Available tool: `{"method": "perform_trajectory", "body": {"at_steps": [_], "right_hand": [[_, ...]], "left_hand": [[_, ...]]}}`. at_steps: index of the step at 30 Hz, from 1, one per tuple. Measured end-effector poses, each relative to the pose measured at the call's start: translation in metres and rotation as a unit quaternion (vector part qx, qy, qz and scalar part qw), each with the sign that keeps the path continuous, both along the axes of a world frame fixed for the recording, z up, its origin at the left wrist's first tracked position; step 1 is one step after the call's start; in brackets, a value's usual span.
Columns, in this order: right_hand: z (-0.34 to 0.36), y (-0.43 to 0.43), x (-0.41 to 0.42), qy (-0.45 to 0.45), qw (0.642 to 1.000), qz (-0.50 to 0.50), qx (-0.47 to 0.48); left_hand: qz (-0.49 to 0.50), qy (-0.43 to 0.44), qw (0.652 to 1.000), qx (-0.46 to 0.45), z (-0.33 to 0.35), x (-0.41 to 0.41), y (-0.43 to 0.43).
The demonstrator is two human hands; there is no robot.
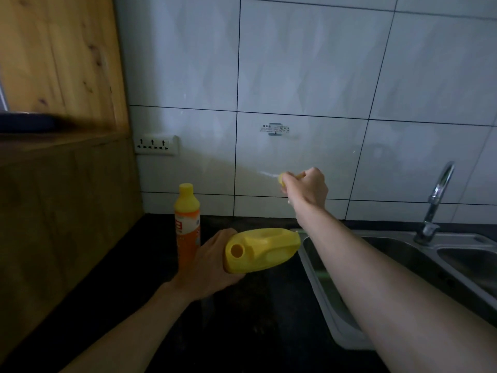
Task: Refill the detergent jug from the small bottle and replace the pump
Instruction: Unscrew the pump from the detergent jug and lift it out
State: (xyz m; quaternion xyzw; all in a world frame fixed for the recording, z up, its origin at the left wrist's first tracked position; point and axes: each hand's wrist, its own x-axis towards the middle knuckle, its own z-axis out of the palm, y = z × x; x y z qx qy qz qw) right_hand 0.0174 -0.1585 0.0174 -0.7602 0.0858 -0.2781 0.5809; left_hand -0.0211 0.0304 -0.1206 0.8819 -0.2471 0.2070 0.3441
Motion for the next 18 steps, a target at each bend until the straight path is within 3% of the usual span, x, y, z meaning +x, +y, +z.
{"method": "perform_trajectory", "body": {"at_steps": [12,18], "right_hand": [[-0.041,-0.018,0.007,0.113,0.992,0.030,-0.051],[-0.064,-0.025,0.000,0.138,0.983,0.005,-0.121]], "left_hand": [[-0.006,-0.030,0.997,0.073,0.005,-0.010,0.014],[0.025,-0.009,0.998,-0.050,0.014,-0.006,0.007]]}}
